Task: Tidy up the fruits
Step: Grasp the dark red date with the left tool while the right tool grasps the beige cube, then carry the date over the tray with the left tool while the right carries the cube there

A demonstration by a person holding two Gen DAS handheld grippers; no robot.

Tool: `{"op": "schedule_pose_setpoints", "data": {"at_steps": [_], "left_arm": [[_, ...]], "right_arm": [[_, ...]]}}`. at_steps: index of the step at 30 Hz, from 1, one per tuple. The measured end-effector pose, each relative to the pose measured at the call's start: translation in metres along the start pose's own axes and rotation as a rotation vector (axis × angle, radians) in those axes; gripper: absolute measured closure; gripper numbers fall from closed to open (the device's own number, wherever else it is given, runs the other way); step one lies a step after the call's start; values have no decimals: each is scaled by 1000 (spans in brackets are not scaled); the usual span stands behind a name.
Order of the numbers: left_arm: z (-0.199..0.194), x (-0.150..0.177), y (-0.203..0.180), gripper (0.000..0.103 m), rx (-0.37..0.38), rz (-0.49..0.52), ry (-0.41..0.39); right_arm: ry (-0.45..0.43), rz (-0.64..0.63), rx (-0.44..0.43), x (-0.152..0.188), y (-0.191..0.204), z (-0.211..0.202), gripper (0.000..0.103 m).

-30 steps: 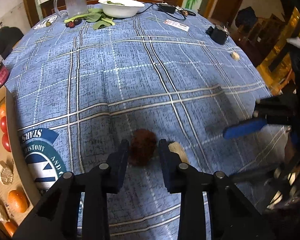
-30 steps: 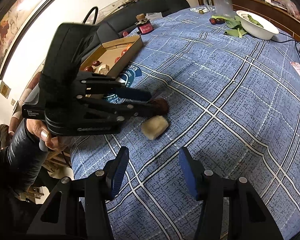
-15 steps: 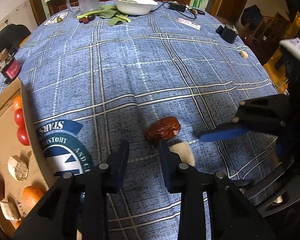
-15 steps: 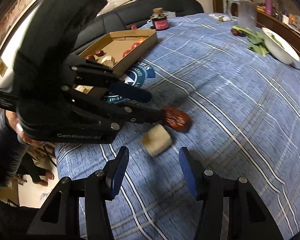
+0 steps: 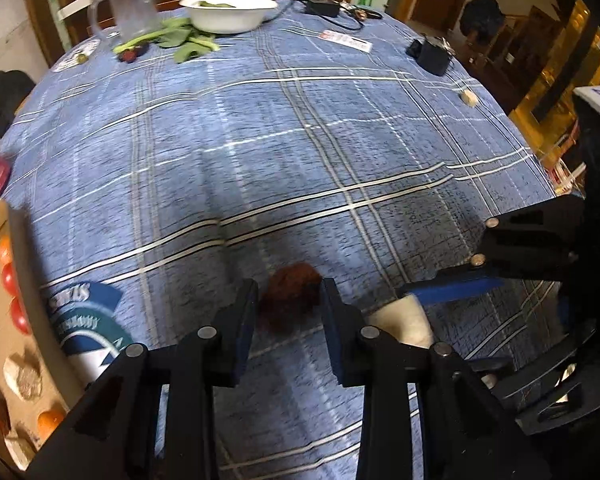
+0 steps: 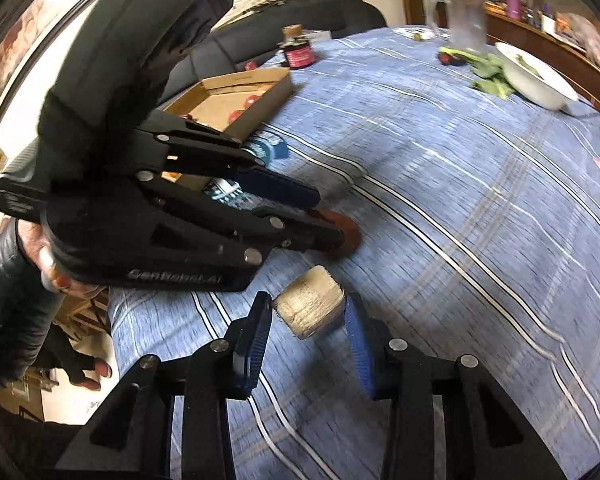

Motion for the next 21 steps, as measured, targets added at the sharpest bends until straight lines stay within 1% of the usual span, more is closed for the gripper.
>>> {"op": "schedule_pose_setpoints", "data": {"at_steps": [5,7,8,10,13,16,21], "left_arm": [[10,1,-16,75,-5,38,20],[11,0,-18,75,-21,45,13],[11,0,-19,78,-33,48,12],[11,0,-17,79,-48,37,13],[7,1,-9,79,-83,8,4],[1,4,-1,79,-97,-38,-2],[-14,15,26,79,-166,-157,-10]], "right_arm": [[-21,54,13,14,-12,-17,65],[-31,68,19,17,-16,-24,64],[-37,74,21,18,-18,-26,65],[-46,82,23,18,-19,-30,64],[-57,78,25,17,-16,-34,64],[-64,67,20,13,-12,-36,65],[-71,43,9,5,-4,-34,65]]}}
Point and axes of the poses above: each gripper's, at about its wrist camera, not at the fingertips, and z roughly the way its jaws point, y to its left, x to its underside, the point moved 6 cm from there along z, roughly the way its jaws point, and after that the axes turned 15 degrees about -x, right-handed, at the moved point
